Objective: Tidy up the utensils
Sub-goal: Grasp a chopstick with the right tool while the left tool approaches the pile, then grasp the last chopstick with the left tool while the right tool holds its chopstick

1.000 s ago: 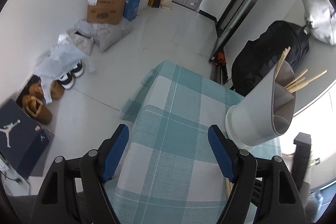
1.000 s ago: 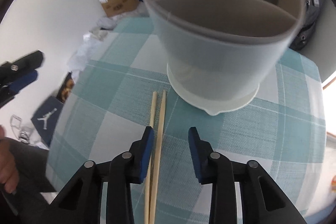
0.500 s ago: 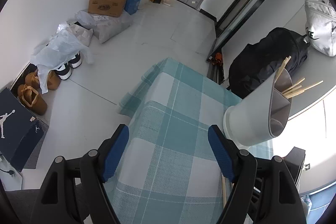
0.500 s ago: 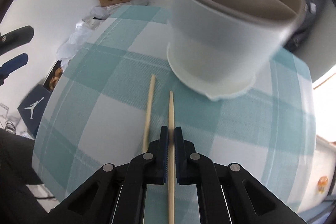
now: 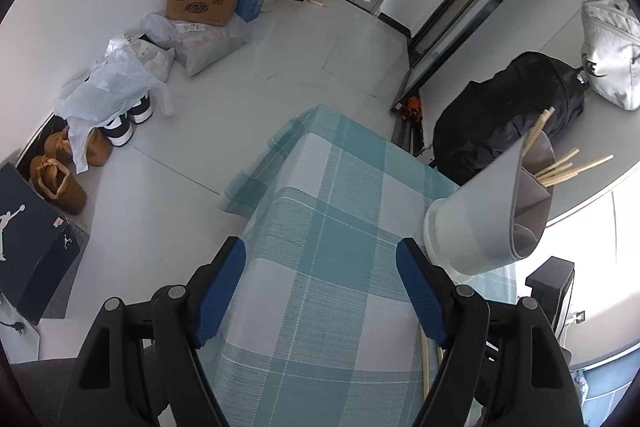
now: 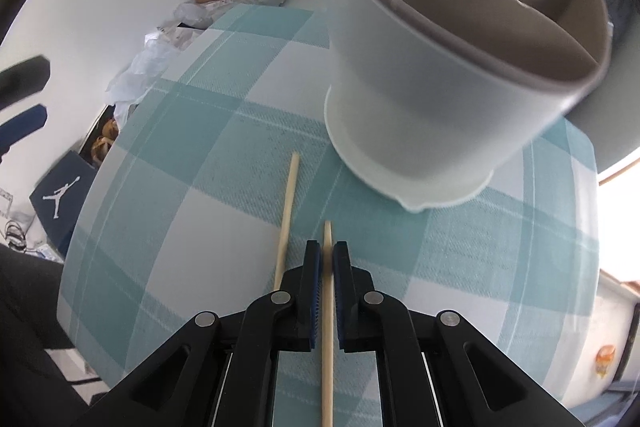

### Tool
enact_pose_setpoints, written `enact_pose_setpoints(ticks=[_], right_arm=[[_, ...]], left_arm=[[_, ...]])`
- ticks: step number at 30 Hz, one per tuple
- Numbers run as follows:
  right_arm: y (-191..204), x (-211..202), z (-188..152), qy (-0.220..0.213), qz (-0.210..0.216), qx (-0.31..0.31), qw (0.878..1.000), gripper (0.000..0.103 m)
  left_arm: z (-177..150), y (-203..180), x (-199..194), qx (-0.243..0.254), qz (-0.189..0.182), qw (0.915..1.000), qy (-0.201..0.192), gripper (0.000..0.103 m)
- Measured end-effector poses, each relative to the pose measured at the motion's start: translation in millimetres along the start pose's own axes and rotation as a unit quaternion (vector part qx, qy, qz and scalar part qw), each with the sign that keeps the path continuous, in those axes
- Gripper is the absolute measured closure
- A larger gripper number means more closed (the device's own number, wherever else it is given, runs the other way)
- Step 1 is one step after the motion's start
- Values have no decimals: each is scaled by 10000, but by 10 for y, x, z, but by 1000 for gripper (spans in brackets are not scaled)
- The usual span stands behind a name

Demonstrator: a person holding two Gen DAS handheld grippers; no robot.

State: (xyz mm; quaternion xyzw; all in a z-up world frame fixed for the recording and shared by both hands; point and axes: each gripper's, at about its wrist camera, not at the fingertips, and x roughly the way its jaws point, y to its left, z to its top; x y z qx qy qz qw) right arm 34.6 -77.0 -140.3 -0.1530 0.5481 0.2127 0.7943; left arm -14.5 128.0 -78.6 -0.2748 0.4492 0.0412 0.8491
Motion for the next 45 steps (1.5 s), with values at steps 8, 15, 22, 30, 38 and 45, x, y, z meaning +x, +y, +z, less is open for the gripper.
enact_pose_setpoints(ticks=[8,15,22,30,38,45], right_arm=[[22,13,7,-215,169,23,9996,100],[-207,-524,-41,-1116,559,408,9913,100],[-614,-1053,-236,-2006,1106,998,9683,100],[-975,-1322,-548,-2460,1488,1498,9460,100],[-1278,-1588,-829,-2876,1578,1789,9276,100],[-1445,-1666,-982,-2998,1656,1913,9198,100]], left_arm=[[-36,9,88,24,142,9998,104,29],[-124,-168,171,356,205,9987,286,29],[-242,-531,325,836,84,9940,704,29],[-413,-885,616,1408,398,9829,1116,29],[-397,-1012,817,1467,805,9795,1119,29],[-532,-1130,990,1982,1433,9636,1075,52]])
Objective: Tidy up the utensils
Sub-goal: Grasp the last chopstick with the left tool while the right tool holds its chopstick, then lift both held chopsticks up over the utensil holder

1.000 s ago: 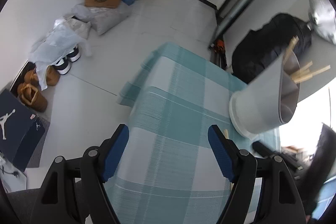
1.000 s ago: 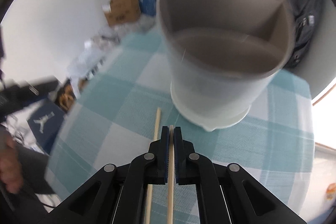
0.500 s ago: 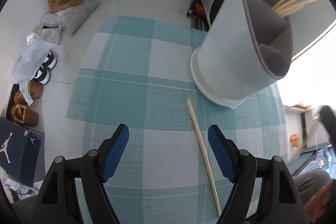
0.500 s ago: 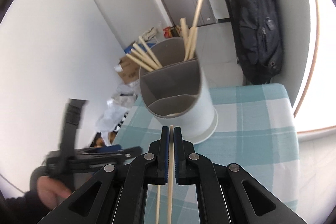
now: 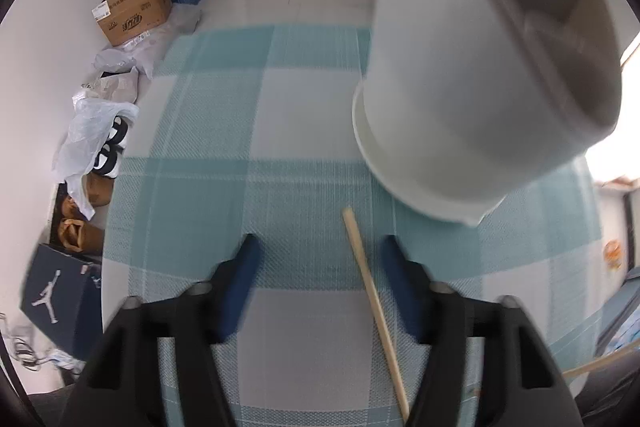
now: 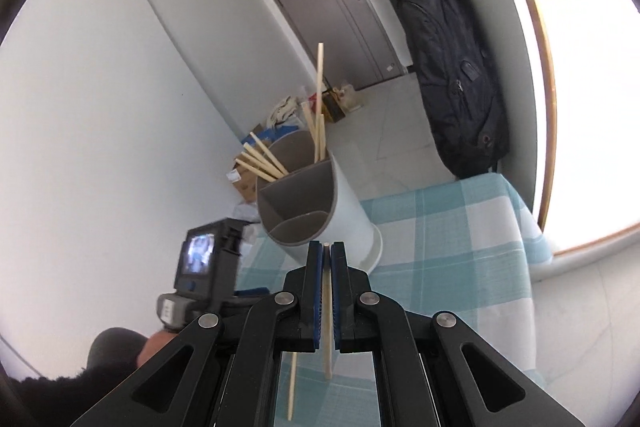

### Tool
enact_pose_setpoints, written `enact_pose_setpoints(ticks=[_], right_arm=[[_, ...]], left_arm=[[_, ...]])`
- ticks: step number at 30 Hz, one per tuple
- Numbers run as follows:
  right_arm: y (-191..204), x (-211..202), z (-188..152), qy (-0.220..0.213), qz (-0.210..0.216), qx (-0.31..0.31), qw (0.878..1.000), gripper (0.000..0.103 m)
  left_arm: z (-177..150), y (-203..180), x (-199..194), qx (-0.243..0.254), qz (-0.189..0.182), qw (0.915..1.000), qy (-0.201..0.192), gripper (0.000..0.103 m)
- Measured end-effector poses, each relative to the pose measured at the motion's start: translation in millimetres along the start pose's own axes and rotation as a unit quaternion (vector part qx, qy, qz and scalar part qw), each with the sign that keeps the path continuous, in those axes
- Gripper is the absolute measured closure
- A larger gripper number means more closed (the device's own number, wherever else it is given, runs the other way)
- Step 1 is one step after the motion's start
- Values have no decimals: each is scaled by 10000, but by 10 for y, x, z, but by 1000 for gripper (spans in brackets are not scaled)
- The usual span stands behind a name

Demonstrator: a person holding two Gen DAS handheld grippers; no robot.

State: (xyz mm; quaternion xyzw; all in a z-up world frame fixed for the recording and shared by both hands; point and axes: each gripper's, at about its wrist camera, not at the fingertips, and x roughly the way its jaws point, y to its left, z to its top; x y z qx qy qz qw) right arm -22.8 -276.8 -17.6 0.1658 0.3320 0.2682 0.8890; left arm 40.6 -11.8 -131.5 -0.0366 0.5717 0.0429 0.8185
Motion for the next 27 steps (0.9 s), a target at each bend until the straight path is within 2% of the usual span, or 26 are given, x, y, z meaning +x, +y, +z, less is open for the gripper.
enact_pose_setpoints(ticks=[2,3,5,7,10,12,16,18,22,27], right_arm=[[-15,-13,-17,32,8,-11,10000,100],[-24,-27,-22,34,9,-9,10000,100],[-40,-53,-30,35,45,38,10000,100],[-58,-61,-37,40,46,69,10000,100],[-48,-78,-50,24,32,33,10000,100],[-45,-68,-58,27,38,21,10000,100],[-38,-62,-76,20,17,13,10000,100],[-28,-71,-74,-20,-7,-3,10000,100],[11,-76,-79,-95,-23,-75,9999,100],[174,-89,-101,-233,66,-399,9989,100]], left_arm=[[-19,-15,-17,54,-39,10000,-27,66],[-24,-12,-26,52,-72,10000,-23,69],[-29,-41,-46,114,-109,9999,-50,86],[-36,-44,-54,136,-159,9998,-68,95],[-18,-63,-58,224,-204,9995,-30,98],[26,-21,-26,73,-513,9986,52,101],[13,-28,-114,-11,-675,9976,-140,102],[-16,-9,-217,-126,-691,9971,-304,102],[-82,-63,-552,-36,-777,9930,-884,102],[-216,1,-948,-225,-1071,9807,-1620,102]])
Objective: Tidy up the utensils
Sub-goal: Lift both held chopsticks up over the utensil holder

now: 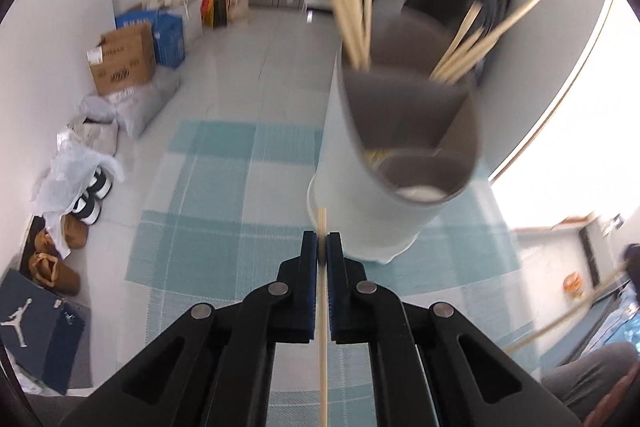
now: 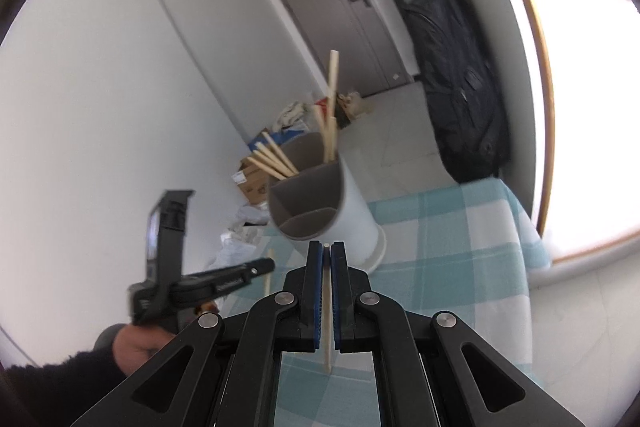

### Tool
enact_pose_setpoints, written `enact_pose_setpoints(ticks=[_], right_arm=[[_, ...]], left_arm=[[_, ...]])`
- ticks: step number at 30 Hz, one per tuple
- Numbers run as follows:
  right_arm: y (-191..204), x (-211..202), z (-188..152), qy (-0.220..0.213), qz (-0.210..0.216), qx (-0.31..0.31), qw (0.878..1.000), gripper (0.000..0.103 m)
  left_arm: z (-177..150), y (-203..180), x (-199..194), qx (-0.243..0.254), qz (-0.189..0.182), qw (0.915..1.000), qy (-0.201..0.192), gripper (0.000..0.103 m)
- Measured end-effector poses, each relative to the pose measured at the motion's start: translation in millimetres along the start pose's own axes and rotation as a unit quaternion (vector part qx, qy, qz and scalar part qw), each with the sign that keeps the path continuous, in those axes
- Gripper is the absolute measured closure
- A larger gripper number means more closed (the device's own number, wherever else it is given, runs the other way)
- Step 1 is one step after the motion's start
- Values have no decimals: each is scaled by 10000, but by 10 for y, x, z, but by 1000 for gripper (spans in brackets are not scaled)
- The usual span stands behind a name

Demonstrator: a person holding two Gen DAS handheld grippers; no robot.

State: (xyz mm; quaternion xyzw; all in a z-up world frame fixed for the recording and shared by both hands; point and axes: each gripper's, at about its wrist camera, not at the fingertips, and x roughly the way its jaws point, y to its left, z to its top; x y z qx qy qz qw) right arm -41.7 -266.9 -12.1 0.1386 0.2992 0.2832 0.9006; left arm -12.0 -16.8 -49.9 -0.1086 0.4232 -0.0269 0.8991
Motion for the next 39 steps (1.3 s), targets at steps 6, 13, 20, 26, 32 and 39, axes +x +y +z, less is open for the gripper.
enact_pose_setpoints(ticks=[6,13,20,26,32,39], right_arm=[[137,47,-21,14,-56,-183,9998,100],[273,108,26,54,-149,-271,9995,100],[396,154,137,107,-210,-330,9992,100],[553,105,374,41,-121,-447,9989,100],[656,98,735,130,26,-467,9988,100],[727,131,1249,126,41,-530,9985,100]], left_arm=[[32,54,-160,13,-153,9983,-562,102],[50,35,-283,376,-393,9956,-764,102],[82,-30,-461,469,-574,9937,-842,103],[295,-97,-720,552,-750,9889,-1161,103],[617,-153,-921,538,-773,9838,-1526,103],[1017,-182,-1035,485,-765,9795,-1797,103]])
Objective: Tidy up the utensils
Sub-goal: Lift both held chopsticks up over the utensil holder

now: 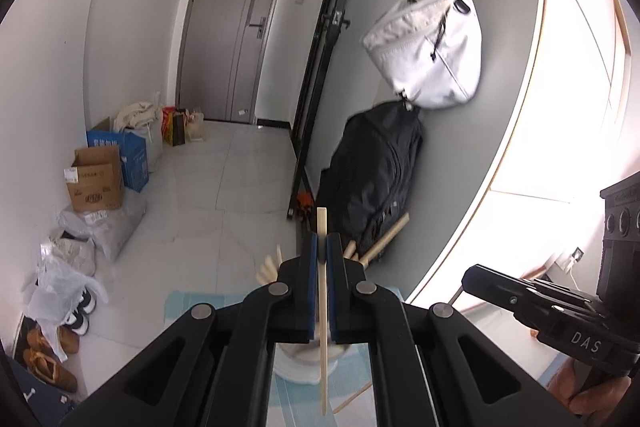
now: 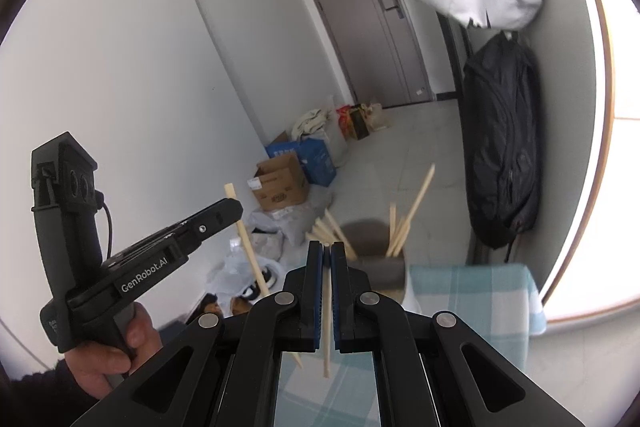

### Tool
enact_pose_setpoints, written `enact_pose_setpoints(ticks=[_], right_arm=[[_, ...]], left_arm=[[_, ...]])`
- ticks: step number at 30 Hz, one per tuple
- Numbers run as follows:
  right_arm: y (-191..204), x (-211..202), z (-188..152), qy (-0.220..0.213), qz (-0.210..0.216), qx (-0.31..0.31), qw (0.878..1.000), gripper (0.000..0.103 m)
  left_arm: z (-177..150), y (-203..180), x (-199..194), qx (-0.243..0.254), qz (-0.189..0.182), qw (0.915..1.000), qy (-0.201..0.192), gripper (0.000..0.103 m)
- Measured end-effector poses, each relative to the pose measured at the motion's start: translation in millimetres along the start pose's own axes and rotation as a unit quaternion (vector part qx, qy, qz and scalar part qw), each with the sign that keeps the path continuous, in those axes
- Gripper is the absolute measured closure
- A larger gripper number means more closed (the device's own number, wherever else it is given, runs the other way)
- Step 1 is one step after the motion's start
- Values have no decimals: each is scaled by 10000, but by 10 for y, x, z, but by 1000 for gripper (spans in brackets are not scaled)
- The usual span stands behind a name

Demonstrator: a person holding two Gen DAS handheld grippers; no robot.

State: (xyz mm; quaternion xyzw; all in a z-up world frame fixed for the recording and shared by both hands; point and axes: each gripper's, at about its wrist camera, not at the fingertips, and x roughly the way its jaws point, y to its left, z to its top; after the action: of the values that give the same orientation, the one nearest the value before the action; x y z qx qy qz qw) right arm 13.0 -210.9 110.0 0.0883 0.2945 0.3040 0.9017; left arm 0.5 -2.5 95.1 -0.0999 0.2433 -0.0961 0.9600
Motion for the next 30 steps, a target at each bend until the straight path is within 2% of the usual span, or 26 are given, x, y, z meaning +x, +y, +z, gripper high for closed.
enact_pose_setpoints(ticks=[7,15,19,30], right_arm=[[-27,78,454,-205,-58,-146,9997,100],[-108,283,838,-526,-249,-315,9978,100],[-188,444,870,-588,-288,-358,9972,100],[-424,919,678,-213,-322,-295,9988,100]], left_arm=[[345,51,157,-23,99,9996,-267,103],[543,125,452,-226,323,9981,-474,103],[530,156,662,-144,249,9987,-431,103],[273,329,1064,-195,88,9997,-114,103]])
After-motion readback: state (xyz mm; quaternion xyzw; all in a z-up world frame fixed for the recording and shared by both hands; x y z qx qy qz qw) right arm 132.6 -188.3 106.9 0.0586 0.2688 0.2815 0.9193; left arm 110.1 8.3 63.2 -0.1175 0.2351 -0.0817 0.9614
